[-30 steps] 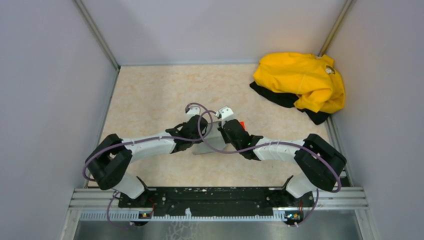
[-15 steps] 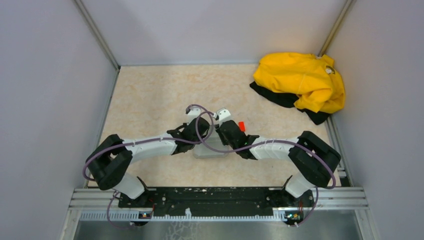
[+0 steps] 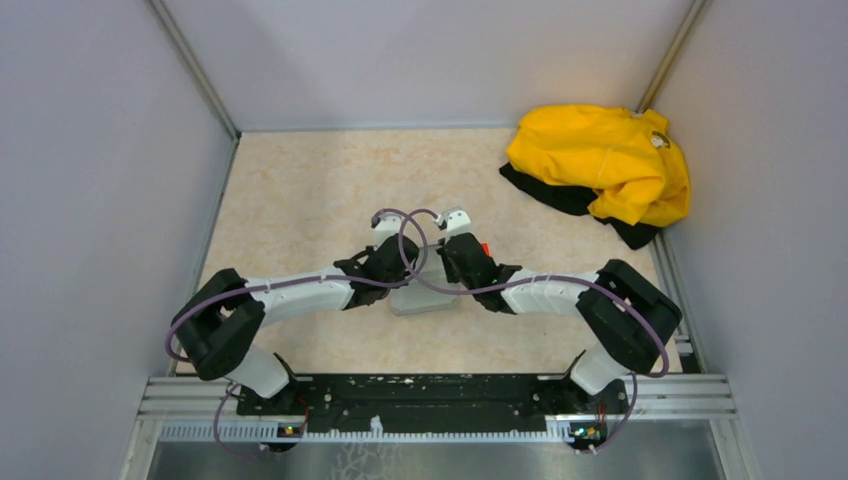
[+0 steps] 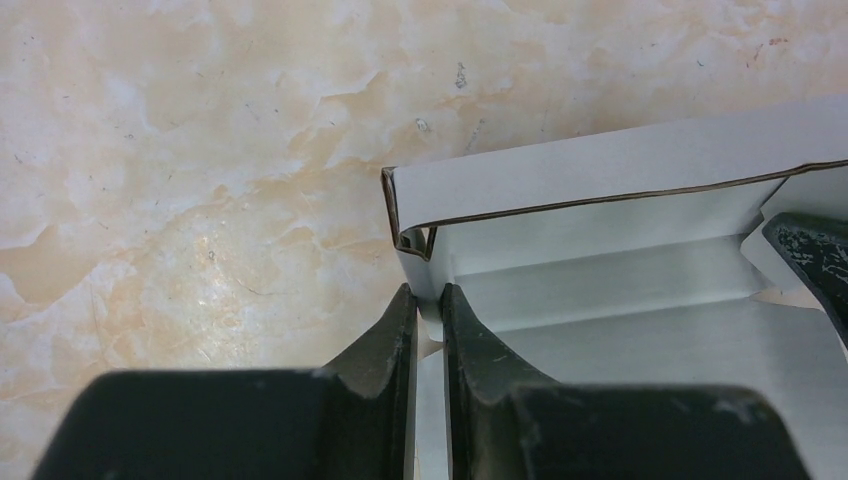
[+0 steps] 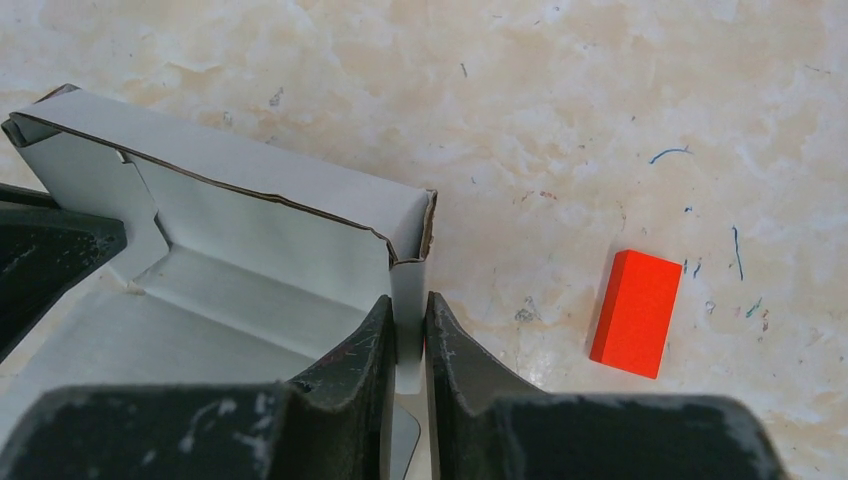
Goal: Fold the paper box
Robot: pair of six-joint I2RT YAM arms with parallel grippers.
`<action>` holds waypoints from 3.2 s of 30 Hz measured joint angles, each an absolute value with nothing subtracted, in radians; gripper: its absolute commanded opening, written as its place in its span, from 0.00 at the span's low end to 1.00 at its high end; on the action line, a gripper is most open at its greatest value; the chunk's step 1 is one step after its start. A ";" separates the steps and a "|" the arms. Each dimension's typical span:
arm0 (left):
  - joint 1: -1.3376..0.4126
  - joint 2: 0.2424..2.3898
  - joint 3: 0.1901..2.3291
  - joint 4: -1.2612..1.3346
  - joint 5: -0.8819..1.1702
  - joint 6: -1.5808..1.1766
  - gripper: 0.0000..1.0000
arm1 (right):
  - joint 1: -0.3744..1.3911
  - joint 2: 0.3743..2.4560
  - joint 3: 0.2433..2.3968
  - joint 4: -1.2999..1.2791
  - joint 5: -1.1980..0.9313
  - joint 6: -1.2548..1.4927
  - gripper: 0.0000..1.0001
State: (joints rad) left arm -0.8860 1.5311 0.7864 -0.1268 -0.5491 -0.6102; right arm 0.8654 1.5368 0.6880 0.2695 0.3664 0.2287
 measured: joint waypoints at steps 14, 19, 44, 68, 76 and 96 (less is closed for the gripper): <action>-0.887 1.530 0.789 -0.128 -0.524 -0.609 0.03 | 0.852 1.680 0.833 0.184 0.427 0.257 0.00; -0.889 1.526 0.789 -0.131 -0.519 -0.611 0.04 | 0.847 1.776 0.963 0.094 0.459 0.243 0.00; -0.899 1.520 0.789 -0.132 -0.504 -0.607 0.07 | 0.778 1.777 0.933 0.183 0.301 0.176 0.27; -0.908 1.520 0.794 -0.135 -0.474 -0.596 0.09 | 0.701 1.621 0.766 0.311 0.192 0.247 0.39; -0.907 1.537 0.808 -0.134 -0.470 -0.593 0.14 | 0.700 1.621 0.766 0.302 0.205 0.259 0.38; -0.788 1.734 1.020 -0.160 -0.355 -0.495 0.15 | 0.683 1.524 0.781 0.091 0.199 0.263 0.47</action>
